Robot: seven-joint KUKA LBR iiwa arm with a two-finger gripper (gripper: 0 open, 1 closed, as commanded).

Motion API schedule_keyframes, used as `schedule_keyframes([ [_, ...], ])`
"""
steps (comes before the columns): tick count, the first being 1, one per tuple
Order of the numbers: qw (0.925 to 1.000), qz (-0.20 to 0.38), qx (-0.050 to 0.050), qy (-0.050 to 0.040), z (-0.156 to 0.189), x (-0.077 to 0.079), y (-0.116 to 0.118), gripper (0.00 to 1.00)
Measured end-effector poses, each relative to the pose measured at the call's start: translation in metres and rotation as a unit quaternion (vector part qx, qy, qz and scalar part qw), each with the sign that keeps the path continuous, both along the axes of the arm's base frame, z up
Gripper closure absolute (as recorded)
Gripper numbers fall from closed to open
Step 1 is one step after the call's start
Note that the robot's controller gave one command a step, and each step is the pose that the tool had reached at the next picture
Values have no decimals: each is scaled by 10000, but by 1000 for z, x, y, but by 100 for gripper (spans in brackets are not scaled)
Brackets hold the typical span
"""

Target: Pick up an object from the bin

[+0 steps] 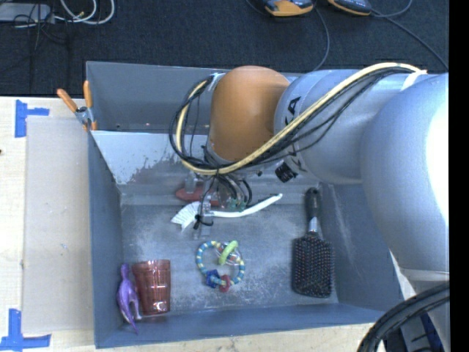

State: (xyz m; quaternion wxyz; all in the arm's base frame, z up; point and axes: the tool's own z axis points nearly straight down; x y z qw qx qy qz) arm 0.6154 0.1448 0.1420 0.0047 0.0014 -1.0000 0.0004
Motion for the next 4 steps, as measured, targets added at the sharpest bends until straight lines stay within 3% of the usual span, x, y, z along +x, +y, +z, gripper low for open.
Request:
schedule_keyframes([
  [1,10000,-14,5,-39,5,2,-1,0],
  [2,10000,-71,4,-12,-26,-2,-17,0],
  [3,9988,-497,3,-26,-63,-36,-61,100],
  [4,9988,-499,3,-26,-63,-36,-61,100],
])
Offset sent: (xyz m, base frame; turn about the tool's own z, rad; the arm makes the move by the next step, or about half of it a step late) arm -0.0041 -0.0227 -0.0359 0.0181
